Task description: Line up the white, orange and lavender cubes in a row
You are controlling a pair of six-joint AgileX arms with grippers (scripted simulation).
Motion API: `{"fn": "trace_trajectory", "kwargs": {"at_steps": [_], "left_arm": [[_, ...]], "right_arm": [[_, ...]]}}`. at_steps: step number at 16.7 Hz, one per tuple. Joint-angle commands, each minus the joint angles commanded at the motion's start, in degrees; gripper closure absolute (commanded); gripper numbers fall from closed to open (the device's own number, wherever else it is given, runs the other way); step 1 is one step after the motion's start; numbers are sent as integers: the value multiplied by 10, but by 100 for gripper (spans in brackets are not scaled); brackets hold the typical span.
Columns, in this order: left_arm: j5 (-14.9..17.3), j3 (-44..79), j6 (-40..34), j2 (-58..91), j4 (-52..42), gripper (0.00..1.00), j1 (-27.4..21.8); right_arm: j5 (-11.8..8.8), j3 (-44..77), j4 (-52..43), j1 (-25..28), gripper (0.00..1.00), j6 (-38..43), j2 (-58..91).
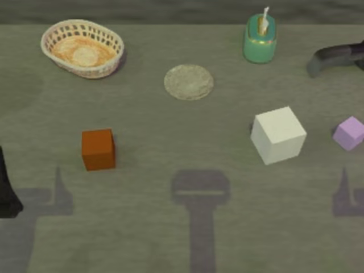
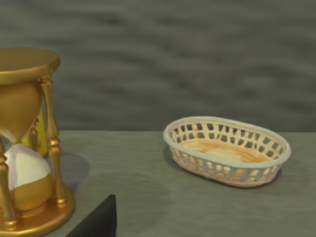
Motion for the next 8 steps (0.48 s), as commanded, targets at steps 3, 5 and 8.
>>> {"fn": "trace_trajectory", "kwargs": {"at_steps": [3,5,8], "left_arm": [[0,0,0,0,0,0,0],[0,0,0,0,0,0,0],[0,0,0,0,0,0,0]], "right_arm": [[0,6,-4,0,0,-2,6],[0,34,-25,0,0,-12,35],[0,121,-82,3,0,-39,125]]}}
